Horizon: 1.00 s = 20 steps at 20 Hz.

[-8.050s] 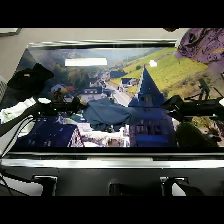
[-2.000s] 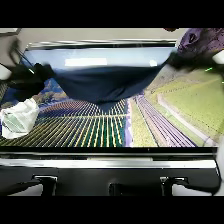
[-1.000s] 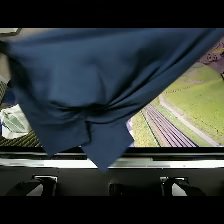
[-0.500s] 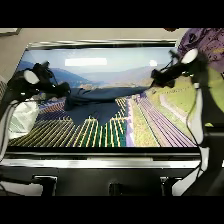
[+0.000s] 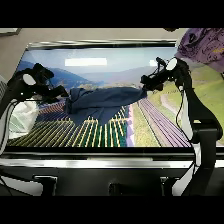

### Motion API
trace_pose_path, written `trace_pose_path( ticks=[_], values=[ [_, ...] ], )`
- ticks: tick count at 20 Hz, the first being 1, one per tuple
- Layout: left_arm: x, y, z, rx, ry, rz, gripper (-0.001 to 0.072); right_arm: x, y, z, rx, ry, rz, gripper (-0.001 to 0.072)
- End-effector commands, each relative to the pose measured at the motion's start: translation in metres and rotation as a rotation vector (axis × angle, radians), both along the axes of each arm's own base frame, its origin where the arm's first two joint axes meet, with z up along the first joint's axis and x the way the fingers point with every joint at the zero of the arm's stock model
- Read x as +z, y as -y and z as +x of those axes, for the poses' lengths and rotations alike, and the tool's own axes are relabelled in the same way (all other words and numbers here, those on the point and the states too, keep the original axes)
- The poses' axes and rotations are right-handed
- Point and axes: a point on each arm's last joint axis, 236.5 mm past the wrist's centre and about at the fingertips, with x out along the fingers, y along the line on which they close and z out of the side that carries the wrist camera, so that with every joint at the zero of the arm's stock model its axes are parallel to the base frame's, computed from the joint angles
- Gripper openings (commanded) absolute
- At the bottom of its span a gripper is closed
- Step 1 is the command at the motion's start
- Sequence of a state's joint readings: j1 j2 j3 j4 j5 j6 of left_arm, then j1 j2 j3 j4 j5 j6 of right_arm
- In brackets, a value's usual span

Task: Fold the clothes and pants, and hang the long-sleeved shirts on hangers.

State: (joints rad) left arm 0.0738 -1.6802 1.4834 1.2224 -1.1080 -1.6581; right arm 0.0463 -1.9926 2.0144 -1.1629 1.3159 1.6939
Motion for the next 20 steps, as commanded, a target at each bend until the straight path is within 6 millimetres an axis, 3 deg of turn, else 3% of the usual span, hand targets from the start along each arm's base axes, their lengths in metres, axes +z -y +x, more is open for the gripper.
trace_pose_path(
  ticks=[1,4,7,10,18,20],
  values=[
    [0.013,-0.014,-0.050,-0.032,-0.022,-0.029,0.0667,0.018,-0.001,0.000,0.008,0.038,-0.002,0.0029],
    [-0.003,0.017,-0.094,0.046,0.019,-0.187,0.0666,0.030,-0.001,-0.007,0.020,0.035,-0.002,0.0029],
    [-0.024,0.044,-0.119,0.107,0.020,-0.322,0.0665,0.035,-0.002,-0.016,0.035,0.014,-0.004,0.0029],
    [-0.033,0.062,-0.124,0.081,0.023,-0.374,0.0658,0.037,-0.002,-0.025,0.050,-0.013,-0.006,0.0029],
    [-0.063,0.076,-0.126,0.091,-0.042,-0.380,0.0654,0.049,-0.002,-0.030,0.055,-0.009,-0.006,0.0029],
    [-0.065,0.079,-0.122,0.102,-0.032,-0.387,0.0596,0.052,-0.002,-0.030,0.055,-0.002,-0.006,0.0029]
  ],
)
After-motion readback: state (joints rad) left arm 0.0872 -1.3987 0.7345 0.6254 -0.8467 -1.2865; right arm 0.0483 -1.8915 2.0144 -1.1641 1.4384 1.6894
